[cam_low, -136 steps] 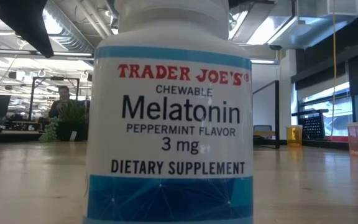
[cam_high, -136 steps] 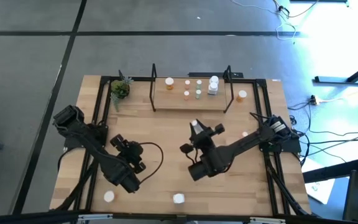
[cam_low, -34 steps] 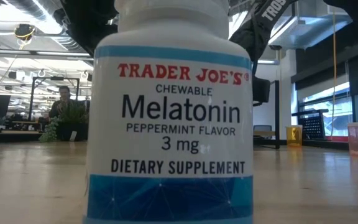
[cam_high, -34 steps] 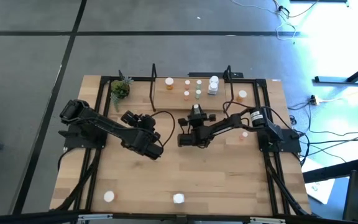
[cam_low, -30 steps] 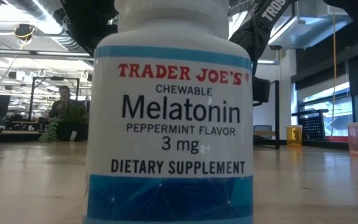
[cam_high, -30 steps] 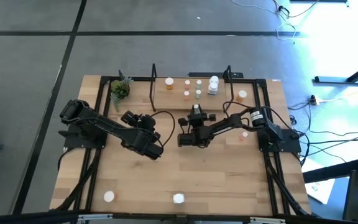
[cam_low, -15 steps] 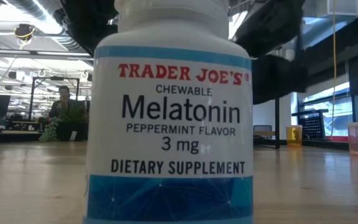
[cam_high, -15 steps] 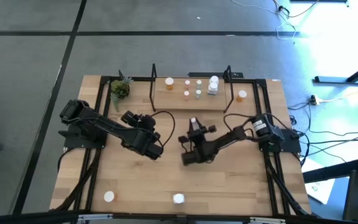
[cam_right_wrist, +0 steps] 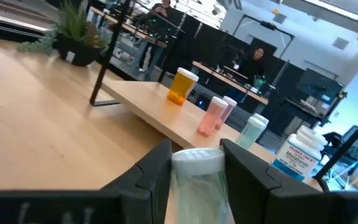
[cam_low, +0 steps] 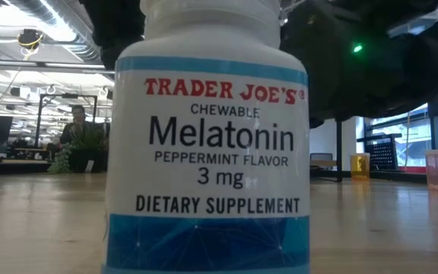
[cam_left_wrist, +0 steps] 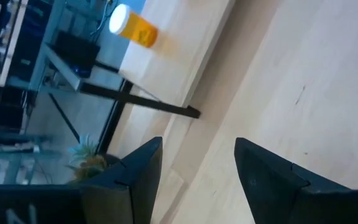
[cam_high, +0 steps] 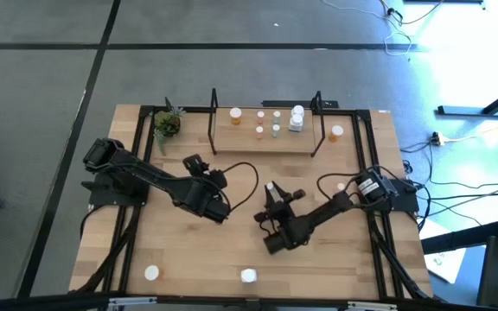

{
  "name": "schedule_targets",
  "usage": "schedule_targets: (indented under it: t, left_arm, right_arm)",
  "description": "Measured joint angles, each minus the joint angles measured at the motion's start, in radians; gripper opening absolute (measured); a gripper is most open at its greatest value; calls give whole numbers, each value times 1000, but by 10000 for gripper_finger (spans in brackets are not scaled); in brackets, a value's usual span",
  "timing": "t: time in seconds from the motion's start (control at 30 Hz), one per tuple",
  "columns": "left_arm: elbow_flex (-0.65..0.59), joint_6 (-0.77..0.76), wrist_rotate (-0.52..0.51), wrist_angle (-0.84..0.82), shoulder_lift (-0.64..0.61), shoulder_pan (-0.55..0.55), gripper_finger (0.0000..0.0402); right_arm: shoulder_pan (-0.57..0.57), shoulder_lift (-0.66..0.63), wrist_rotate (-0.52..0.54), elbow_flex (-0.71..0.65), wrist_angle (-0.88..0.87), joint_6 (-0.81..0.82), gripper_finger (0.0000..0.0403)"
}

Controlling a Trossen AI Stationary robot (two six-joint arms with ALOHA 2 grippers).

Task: Pick and place medicine bottles onto shelf by color
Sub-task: Put the green pill bottle on the shelf aligned with the green bottles

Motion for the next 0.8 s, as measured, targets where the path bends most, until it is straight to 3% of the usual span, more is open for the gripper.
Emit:
schedule_targets:
  t: [0.2,0.37,0.8]
  left_arm:
    - [0,10,-8,8,0,0,195]
    - [0,10,-9,13,0,0,195]
    - [0,9,-10,46,0,0,195]
  right_arm:
    - [5,-5,-2,0,-21,4,127]
    - [6,-5,-2,0,-22,125,127]
    - [36,-5,-3,0,-17,234,127]
